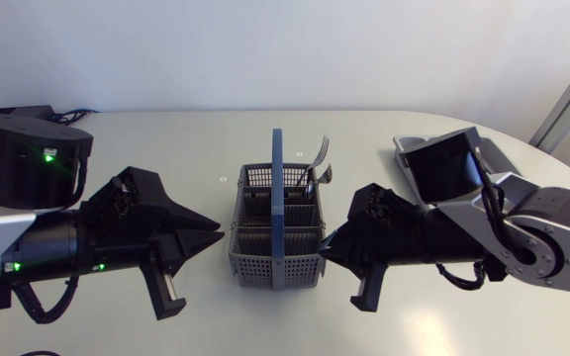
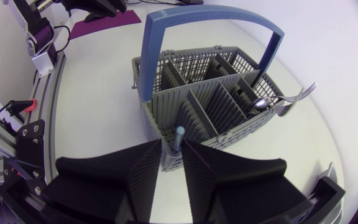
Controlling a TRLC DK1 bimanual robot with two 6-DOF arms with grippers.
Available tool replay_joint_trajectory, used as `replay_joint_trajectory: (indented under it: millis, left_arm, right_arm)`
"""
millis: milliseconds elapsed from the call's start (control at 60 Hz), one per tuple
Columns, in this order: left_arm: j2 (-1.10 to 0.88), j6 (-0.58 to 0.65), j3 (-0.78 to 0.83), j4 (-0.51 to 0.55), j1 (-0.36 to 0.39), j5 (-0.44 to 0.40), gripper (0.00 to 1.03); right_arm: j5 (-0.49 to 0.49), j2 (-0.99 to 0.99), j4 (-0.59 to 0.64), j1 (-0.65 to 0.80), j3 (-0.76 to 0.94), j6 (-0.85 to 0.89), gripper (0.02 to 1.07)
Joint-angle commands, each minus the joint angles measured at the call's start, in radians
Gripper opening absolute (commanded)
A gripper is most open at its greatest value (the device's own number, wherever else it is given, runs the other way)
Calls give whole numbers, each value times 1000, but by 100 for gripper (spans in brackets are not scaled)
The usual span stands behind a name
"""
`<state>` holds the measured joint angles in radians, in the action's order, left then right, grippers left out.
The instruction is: Sort the cutlery from the basket into the organizer compartments.
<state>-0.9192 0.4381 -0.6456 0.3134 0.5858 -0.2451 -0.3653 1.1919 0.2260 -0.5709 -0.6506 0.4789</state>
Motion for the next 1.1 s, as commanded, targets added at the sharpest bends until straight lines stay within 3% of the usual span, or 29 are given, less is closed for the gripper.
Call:
replay_joint_trajectory:
  millis: [0,567,1083]
  left_arm:
    - [-4,-24,29,-7,-1,4,20]
    - [6,-24,29,3,-1,4,19]
    - [25,-27,24,15,-1,4,19]
  right_arm:
    - [8,18,-16,-14,3,-25,15]
    - [51,8,15,-41,-66,-48,8]
    - [66,-210,510,31,-434,-34,8]
